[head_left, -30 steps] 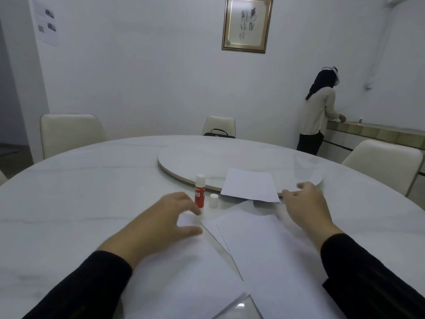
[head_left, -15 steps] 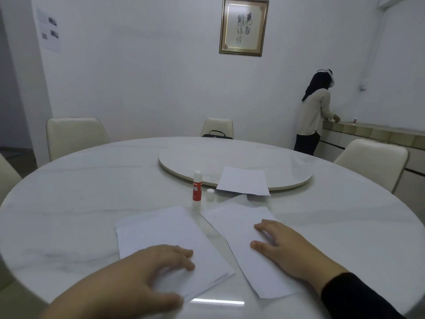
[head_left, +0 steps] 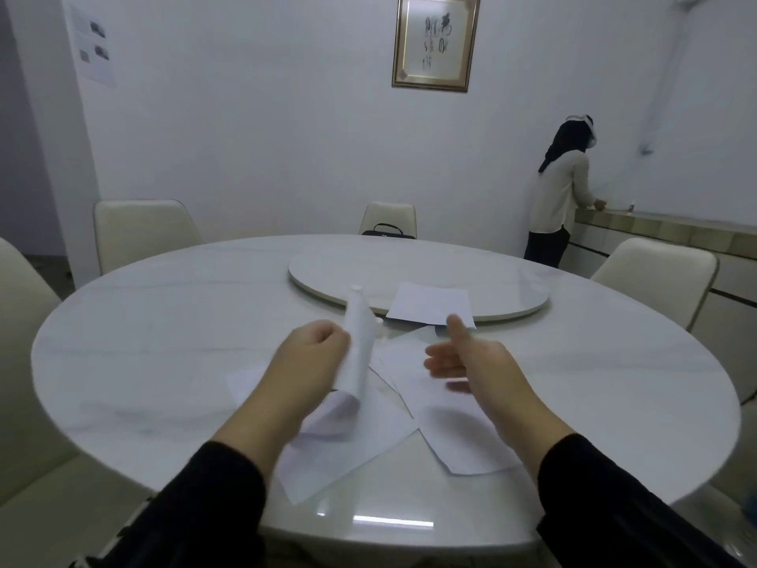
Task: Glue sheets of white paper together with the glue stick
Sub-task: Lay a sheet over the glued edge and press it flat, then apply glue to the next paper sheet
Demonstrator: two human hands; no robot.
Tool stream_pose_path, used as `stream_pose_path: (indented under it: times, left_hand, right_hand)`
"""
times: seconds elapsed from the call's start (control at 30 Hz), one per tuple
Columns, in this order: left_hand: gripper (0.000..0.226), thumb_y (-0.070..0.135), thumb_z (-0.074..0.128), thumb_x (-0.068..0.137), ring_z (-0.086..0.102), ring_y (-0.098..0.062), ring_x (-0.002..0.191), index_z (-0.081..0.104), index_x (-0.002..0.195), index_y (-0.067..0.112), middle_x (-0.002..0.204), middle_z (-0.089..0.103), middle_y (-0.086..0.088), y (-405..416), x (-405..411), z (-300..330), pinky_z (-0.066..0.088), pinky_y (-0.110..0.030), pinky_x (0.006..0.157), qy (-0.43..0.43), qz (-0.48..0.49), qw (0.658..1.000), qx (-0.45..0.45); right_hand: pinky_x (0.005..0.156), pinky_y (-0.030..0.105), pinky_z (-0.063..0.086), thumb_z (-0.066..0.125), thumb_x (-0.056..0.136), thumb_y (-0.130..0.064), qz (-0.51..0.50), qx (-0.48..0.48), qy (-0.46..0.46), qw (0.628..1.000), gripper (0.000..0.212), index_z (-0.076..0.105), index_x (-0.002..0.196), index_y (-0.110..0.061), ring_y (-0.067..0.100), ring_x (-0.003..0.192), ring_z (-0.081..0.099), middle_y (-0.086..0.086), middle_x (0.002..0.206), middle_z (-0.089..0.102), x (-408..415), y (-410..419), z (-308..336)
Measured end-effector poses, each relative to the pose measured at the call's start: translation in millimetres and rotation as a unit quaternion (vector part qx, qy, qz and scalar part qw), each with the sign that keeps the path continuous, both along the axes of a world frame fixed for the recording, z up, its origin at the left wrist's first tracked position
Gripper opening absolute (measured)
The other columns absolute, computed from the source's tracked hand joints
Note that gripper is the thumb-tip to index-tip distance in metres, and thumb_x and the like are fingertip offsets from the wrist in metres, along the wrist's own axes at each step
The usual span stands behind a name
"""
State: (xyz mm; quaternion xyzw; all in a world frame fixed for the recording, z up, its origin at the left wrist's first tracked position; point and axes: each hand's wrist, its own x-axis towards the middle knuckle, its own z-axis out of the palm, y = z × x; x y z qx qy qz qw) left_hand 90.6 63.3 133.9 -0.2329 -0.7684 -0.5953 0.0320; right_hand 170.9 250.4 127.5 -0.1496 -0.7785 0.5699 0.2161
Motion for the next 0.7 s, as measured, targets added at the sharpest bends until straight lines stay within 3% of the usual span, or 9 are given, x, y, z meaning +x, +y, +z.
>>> stream_pose_path:
  times: [0.07,0.13,0.23,0.3,0.4,0.47,0.53,0.6,0.7]
  left_hand:
    - [0.025,0.018,0.048,0.086,0.041,-0.013,0.055,0.051,0.061,0.015,0.057,0.047,0.005,26,11,3,0.031,-0.019,0.049,0.044,0.008,0.998,-0.045]
    - [0.026,0.019,0.049,0.085,0.046,-0.011,0.055,0.050,0.059,0.017,0.058,0.051,0.005,49,21,2,0.035,-0.016,0.047,0.062,-0.017,0.995,-0.080]
    - [0.021,0.023,0.050,0.087,0.063,-0.025,0.080,0.061,0.073,0.012,0.082,0.066,-0.008,65,21,-4,0.055,-0.037,0.078,0.009,-0.123,0.989,-0.082]
    - [0.017,0.031,0.053,0.089,0.061,-0.018,0.097,0.066,0.091,0.019,0.098,0.067,0.003,57,7,-9,0.050,-0.034,0.089,0.019,-0.164,0.980,-0.114]
    - [0.031,0.046,0.059,0.083,0.048,-0.002,0.116,0.057,0.113,0.041,0.126,0.053,0.020,30,-25,-24,0.036,-0.020,0.095,0.100,-0.176,0.934,-0.296]
    - [0.048,0.056,0.058,0.080,0.034,-0.001,0.131,0.048,0.126,0.047,0.144,0.038,0.023,15,-40,-36,0.024,-0.023,0.107,0.121,-0.185,0.892,-0.394]
    - [0.054,0.062,0.052,0.080,0.022,-0.001,0.139,0.041,0.131,0.051,0.150,0.028,0.025,12,-45,-44,0.015,-0.027,0.114,0.137,-0.197,0.883,-0.403]
    - [0.056,0.066,0.048,0.080,0.016,-0.001,0.141,0.037,0.133,0.052,0.152,0.024,0.024,14,-46,-49,0.012,-0.029,0.115,0.152,-0.198,0.886,-0.390]
    - [0.053,0.068,0.046,0.080,0.007,0.001,0.141,0.037,0.130,0.057,0.153,0.018,0.021,17,-44,-53,0.011,-0.031,0.114,0.161,-0.185,0.895,-0.372]
  right_hand:
    - [0.064,0.033,0.058,0.058,0.065,-0.075,0.041,-0.118,-0.051,0.991,0.071,0.071,0.091,-0.011,0.024,0.078,0.073,0.008,0.084,0.076,-6,-10,16]
    - [0.053,0.027,0.055,0.070,0.070,-0.056,0.069,-0.115,-0.090,0.987,0.052,0.070,0.090,-0.008,0.022,0.063,0.072,0.009,0.076,0.074,-13,-13,24]
    - [0.044,0.021,0.042,0.061,0.076,-0.009,-0.036,-0.014,-0.128,0.991,0.005,0.063,0.074,-0.005,0.021,0.049,0.059,0.007,0.060,0.060,-26,-8,29]
    - [0.056,0.025,0.040,0.051,0.077,-0.002,-0.098,0.051,-0.149,0.983,0.010,0.058,0.084,-0.002,0.027,0.068,0.058,0.011,0.076,0.058,-34,7,27]
    - [0.070,0.030,0.046,0.053,0.080,-0.001,-0.117,0.108,-0.197,0.967,0.025,0.060,0.104,0.001,0.033,0.093,0.061,0.016,0.103,0.062,-39,33,23]
    - [0.063,0.026,0.047,0.062,0.076,-0.001,-0.113,0.170,-0.245,0.948,0.017,0.062,0.093,-0.004,0.027,0.080,0.060,0.011,0.091,0.062,-41,43,20]
    - [0.056,0.024,0.043,0.064,0.075,-0.005,-0.145,0.279,-0.267,0.911,0.012,0.056,0.081,-0.009,0.022,0.072,0.056,0.007,0.083,0.058,-48,46,21]
    - [0.071,0.029,0.047,0.066,0.078,-0.020,-0.187,0.380,-0.223,0.878,0.026,0.057,0.099,-0.010,0.028,0.092,0.058,0.009,0.102,0.059,-63,41,23]
    - [0.084,0.033,0.048,0.069,0.078,-0.042,-0.106,0.309,-0.155,0.932,0.057,0.056,0.122,-0.009,0.027,0.108,0.057,0.009,0.121,0.058,-96,17,28]
